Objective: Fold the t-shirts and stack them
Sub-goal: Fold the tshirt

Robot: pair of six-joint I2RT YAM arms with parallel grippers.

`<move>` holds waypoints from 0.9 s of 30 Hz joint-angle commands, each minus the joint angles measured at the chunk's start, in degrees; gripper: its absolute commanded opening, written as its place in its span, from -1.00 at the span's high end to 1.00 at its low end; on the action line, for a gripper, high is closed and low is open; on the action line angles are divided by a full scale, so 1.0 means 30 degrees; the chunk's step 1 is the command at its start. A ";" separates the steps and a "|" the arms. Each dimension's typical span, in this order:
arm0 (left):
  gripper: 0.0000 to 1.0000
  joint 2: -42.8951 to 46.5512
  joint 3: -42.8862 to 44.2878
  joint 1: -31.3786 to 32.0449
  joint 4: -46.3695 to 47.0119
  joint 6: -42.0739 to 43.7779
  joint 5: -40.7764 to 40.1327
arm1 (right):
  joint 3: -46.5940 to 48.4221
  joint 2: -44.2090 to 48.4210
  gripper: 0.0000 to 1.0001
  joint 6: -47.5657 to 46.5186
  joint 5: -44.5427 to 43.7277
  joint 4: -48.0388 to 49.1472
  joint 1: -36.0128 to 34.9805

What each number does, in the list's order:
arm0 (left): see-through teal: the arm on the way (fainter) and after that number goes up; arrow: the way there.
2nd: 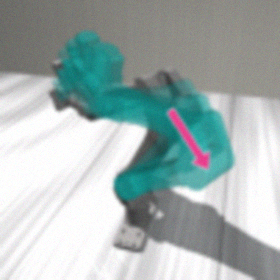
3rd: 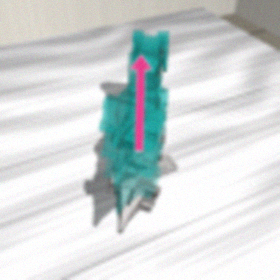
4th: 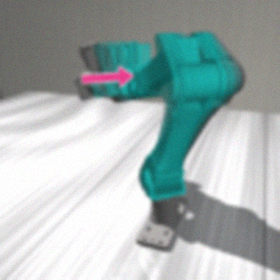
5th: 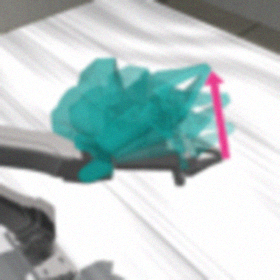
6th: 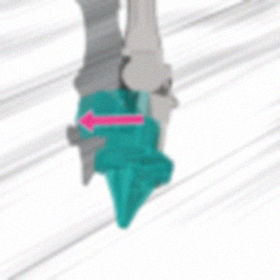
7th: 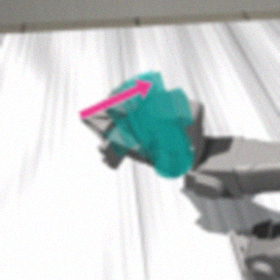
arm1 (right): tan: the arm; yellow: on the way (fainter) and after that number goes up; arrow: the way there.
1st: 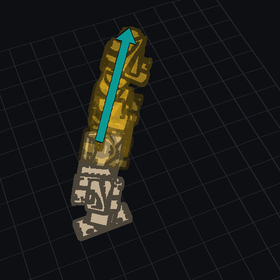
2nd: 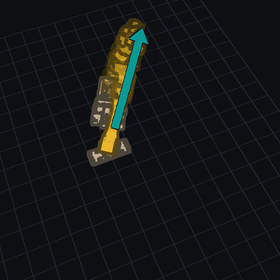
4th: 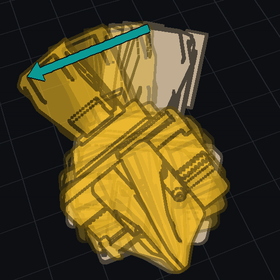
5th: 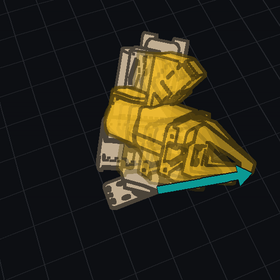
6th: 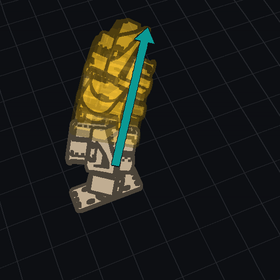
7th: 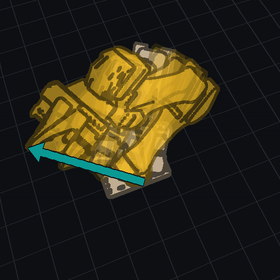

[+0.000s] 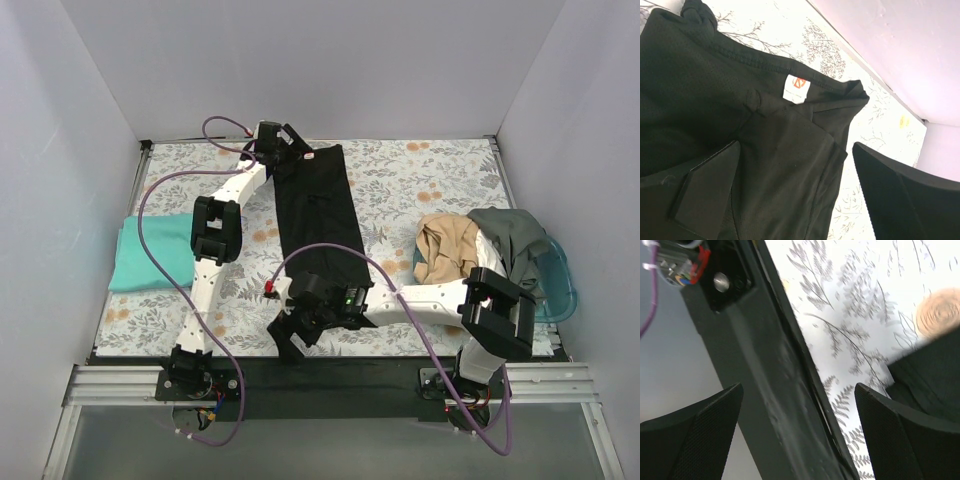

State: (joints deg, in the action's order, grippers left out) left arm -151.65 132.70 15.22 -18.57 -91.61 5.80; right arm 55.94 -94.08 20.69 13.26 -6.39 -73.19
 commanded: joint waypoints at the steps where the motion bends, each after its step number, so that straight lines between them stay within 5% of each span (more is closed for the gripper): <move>1: -0.93 -0.1215 -0.0380 -0.0065 -0.0874 -0.0136 -0.0091 | 0.1215 0.0071 -0.97 -0.0508 -0.0287 -0.0359 -0.0739; 8: -0.94 -0.0195 -0.0023 -0.0036 -0.0636 0.0010 0.1256 | 0.0807 0.1970 -0.97 0.0394 -0.3826 -0.0681 -0.1386; 20: -0.95 0.8621 -0.2043 0.0228 -0.5556 0.3521 -0.0644 | -0.1771 0.5871 -0.97 0.4350 -1.2379 -0.2612 -0.0713; 24: -0.95 1.2310 -0.5873 0.1046 -0.6936 0.3644 -0.2367 | -0.2824 0.7013 -0.97 0.5612 -1.3323 -0.3347 0.0019; 27: -0.95 1.7022 -1.3450 0.1602 -0.5681 0.2537 -0.2636 | -0.4288 0.8155 -0.97 0.7016 -1.3880 -0.3785 0.0635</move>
State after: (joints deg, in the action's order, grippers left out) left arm -110.08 106.08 17.80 -32.77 -82.91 1.02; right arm 46.11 -72.73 35.90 -22.76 -14.98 -72.55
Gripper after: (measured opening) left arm 0.973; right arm 0.984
